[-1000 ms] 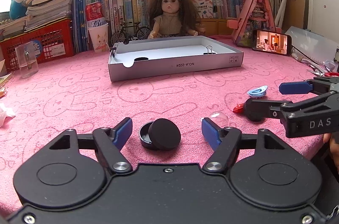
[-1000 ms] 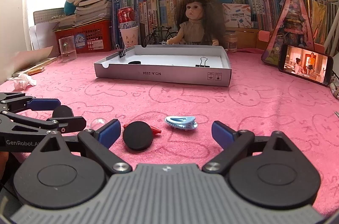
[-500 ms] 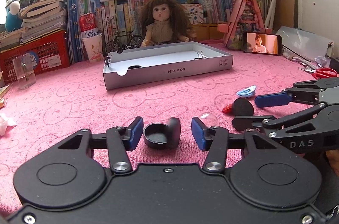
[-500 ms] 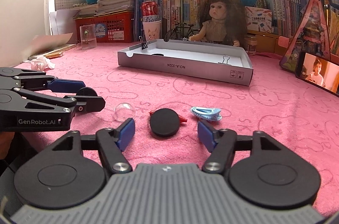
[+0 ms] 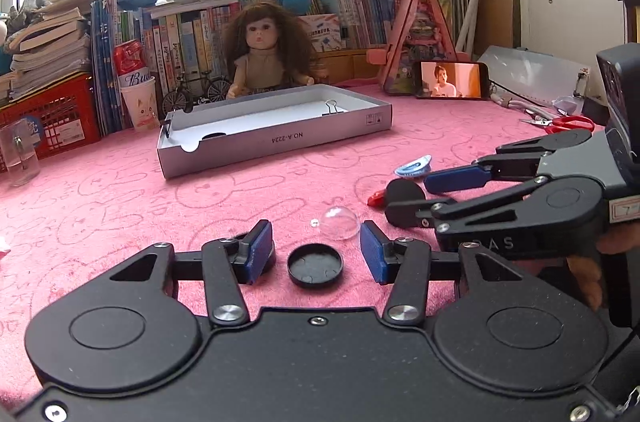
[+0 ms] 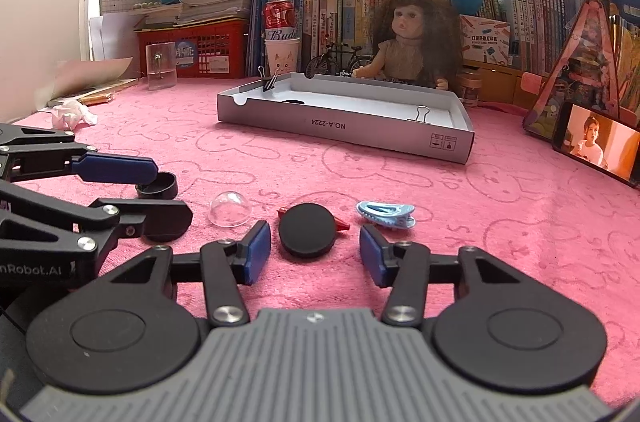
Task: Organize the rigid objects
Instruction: 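Grasp a black cup-shaped lid with the left tool while the right tool grasps a flat black lid, then lift and carry both black lids toward the tray with both tools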
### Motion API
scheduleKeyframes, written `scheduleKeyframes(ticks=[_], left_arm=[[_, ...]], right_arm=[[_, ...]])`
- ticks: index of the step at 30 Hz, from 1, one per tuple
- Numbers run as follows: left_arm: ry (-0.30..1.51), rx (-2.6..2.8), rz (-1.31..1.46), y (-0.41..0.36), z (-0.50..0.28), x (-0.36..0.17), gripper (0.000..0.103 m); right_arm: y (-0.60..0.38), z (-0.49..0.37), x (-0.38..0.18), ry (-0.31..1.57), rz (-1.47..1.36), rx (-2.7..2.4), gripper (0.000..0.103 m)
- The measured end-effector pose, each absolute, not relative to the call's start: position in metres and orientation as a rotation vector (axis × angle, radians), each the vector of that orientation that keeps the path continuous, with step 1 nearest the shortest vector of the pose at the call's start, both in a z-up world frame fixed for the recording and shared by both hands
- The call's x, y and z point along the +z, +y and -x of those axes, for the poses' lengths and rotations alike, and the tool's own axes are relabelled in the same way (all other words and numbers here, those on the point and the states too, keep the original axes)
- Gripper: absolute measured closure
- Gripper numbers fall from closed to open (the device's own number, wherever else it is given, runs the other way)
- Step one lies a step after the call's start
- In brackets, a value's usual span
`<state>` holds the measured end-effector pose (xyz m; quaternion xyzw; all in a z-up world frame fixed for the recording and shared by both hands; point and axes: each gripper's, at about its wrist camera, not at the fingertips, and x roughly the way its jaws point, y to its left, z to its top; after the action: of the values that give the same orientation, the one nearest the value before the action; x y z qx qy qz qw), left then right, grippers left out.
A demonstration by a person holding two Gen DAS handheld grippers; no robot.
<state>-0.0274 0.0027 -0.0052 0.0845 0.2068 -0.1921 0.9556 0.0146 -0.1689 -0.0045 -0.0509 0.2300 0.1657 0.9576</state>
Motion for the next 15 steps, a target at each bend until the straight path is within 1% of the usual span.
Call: scheduleKeyframes(ticks=[5, 8, 13, 15], left_arm=[[0.462, -0.391, -0.141, 0.0071, 0.0295, -0.0094, 0.058], [0.483, -0.388, -0.124, 0.0081, 0.0287, -0.0123, 0.059], [0.495, -0.379, -0.107, 0.0076, 0.0264, -0.0150, 0.061], [0.495, -0.373, -0.100, 0.0079, 0.0251, -0.0152, 0.067]], right_arm=[[-0.1719, -0.0149, -0.0052, 0.460, 0.097, 0.314, 0.042], [-0.1731, -0.0152, -0.0052, 0.459, 0.085, 0.316, 0.044], [-0.1689, -0.0147, -0.0050, 0.454, 0.088, 0.329, 0.056], [-0.1680, -0.0148, -0.0048, 0.456, 0.087, 0.333, 0.060]])
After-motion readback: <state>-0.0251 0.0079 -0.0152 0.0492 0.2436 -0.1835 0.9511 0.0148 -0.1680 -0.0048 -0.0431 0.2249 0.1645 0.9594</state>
